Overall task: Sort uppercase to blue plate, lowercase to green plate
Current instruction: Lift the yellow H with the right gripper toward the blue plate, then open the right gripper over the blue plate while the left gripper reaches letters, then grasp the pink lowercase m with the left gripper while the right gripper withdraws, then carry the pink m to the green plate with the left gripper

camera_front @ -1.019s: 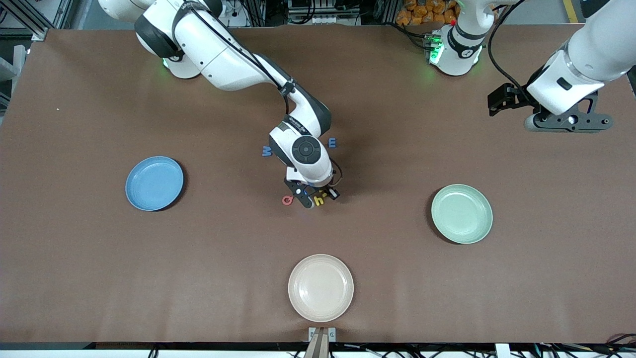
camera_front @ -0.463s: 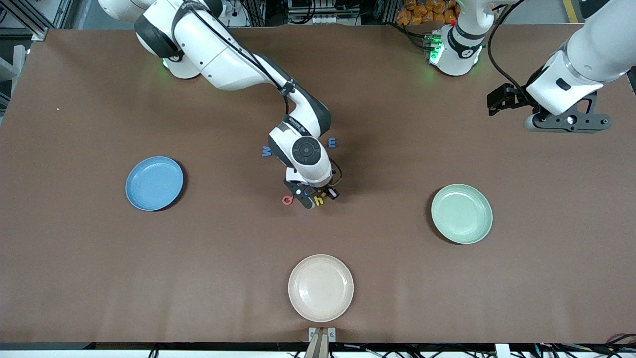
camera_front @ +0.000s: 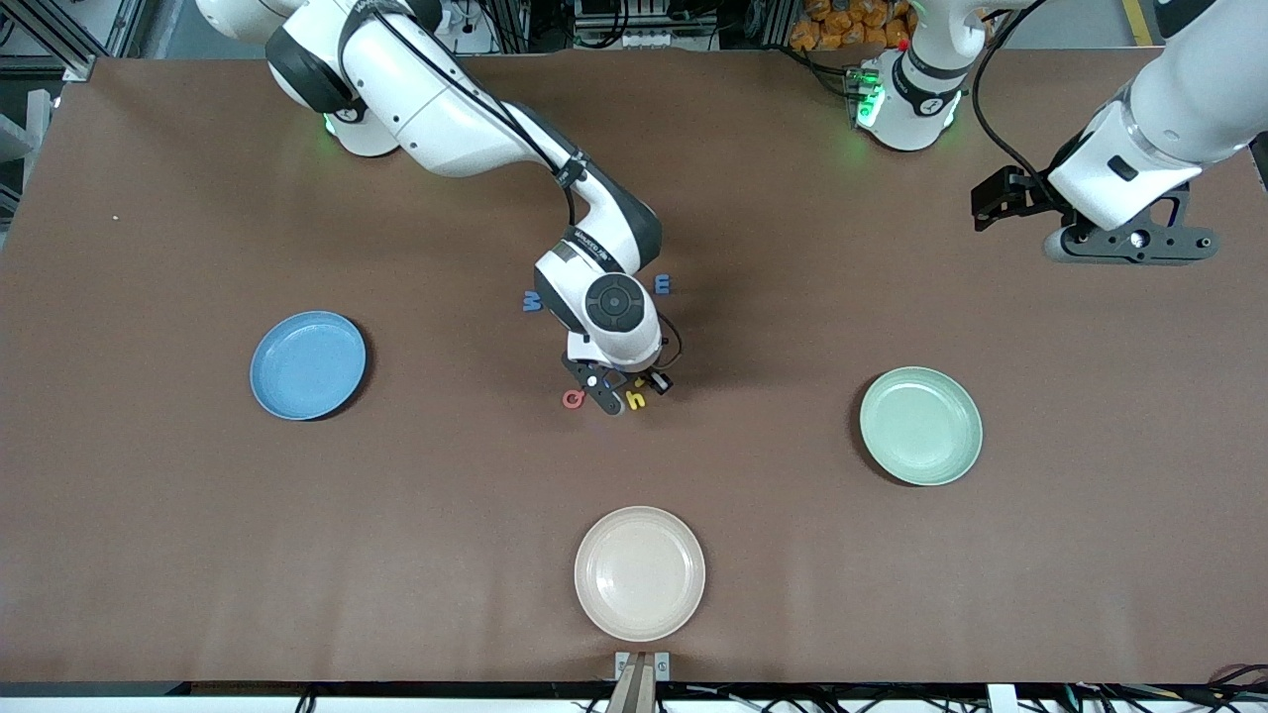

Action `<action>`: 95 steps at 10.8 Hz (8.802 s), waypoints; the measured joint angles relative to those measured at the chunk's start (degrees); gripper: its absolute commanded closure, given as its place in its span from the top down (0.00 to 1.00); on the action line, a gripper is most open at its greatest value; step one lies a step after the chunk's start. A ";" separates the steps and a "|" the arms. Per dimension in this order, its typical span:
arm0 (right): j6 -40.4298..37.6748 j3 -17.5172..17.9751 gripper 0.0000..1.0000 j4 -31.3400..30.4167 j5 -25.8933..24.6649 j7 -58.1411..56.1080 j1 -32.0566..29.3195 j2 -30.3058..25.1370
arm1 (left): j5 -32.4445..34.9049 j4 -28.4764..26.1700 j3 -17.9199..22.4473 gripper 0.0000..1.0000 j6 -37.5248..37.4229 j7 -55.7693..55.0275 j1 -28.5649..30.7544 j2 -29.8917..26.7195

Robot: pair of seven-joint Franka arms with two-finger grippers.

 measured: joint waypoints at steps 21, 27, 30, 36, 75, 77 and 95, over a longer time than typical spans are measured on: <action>-9.53 -11.75 0.27 -26.76 1.18 -89.64 -27.81 -22.07 | -0.43 3.98 -1.03 0.95 15.79 -29.66 -22.94 14.86; 2.61 -13.65 0.27 -46.42 -4.14 -95.99 -33.84 -32.54 | 2.67 14.03 1.66 0.90 25.06 -31.10 -34.26 32.10; 10.08 -14.23 0.27 -54.05 -4.21 -96.68 -35.37 -35.33 | 2.84 18.91 6.77 0.86 25.71 -31.74 -42.30 37.48; 20.09 -15.59 0.34 -59.40 -4.24 -100.25 -36.14 -36.48 | 2.85 21.63 7.10 0.83 34.94 -35.44 -47.12 44.77; -26.17 -4.37 0.79 -31.95 -2.88 -82.93 -20.23 -57.66 | 0.78 24.16 7.58 0.27 42.65 -46.24 -55.18 58.20; -26.54 -4.41 0.80 -31.95 -1.69 -82.92 -20.39 -57.66 | 0.78 24.16 7.59 0.00 42.65 -46.24 -55.28 58.21; -22.98 -1.11 0.82 -34.99 0.86 -80.90 -24.18 -55.99 | 0.78 17.50 10.10 0.00 11.73 -19.07 -30.54 26.66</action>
